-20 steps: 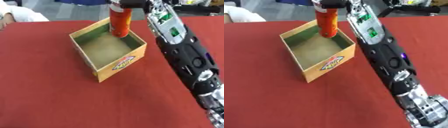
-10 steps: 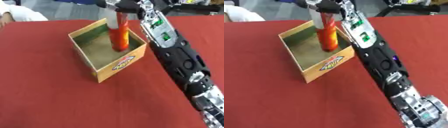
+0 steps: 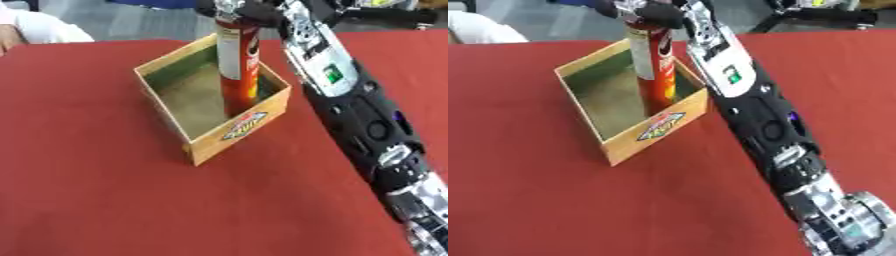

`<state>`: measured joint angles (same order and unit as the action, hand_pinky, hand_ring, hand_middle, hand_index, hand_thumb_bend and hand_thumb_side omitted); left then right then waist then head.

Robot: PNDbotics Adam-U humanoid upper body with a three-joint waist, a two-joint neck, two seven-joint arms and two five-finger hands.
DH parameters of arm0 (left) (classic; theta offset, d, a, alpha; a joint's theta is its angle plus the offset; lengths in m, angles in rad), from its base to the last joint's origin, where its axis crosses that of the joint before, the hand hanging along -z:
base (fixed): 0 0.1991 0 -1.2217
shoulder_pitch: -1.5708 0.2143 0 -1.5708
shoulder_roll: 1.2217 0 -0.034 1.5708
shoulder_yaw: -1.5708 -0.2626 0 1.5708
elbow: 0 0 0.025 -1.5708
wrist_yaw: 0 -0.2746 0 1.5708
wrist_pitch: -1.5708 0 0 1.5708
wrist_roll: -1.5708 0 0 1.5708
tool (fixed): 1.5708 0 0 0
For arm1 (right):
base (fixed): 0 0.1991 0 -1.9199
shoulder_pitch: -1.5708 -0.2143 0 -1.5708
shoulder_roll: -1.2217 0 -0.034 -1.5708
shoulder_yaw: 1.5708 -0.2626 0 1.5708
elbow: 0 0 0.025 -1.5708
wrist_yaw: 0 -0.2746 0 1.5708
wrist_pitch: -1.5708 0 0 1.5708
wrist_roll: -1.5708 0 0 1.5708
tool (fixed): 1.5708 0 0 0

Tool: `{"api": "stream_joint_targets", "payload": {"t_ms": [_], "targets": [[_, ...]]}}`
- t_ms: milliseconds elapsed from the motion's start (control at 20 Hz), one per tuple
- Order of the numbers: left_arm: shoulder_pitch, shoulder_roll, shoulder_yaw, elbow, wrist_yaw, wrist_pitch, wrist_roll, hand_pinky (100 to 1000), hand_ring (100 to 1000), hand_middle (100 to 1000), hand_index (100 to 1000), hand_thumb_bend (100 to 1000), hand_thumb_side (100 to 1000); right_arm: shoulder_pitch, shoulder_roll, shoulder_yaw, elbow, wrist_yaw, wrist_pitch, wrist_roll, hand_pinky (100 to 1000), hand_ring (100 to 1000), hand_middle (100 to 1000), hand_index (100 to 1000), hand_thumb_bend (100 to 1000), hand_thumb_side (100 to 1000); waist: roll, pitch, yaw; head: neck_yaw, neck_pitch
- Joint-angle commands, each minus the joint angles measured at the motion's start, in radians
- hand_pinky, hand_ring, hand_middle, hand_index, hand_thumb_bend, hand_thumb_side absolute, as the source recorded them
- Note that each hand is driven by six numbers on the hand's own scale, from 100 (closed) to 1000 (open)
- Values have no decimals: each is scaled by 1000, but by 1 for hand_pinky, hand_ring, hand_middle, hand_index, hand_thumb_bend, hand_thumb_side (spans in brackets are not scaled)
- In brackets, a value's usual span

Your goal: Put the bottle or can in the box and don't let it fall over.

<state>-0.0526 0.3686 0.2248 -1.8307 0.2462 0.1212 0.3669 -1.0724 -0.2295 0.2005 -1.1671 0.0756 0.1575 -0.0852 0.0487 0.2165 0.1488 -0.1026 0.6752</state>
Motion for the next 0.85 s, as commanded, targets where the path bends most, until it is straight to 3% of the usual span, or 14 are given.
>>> {"api": "stream_joint_targets", "payload": {"t_ms": [50,450,850], "targets": [[-1,21,6,-10,-1,-1,-2,719,826,761,791,426,776,-14,-31,-10,-41,-5,5,-2,796,843,926,900,1000,395,4,-26,-2,5,-1],[9,26,6,-7,-2,0,-4,720,825,762,791,426,776,-5,-73,-19,-109,-41,25,-5,792,837,915,894,982,360,8,-50,-18,15,12],[20,32,8,-4,-3,-1,-2,719,825,762,791,427,775,50,-159,-27,-216,-102,58,2,781,819,901,886,970,349,9,-71,-35,25,31]]}}
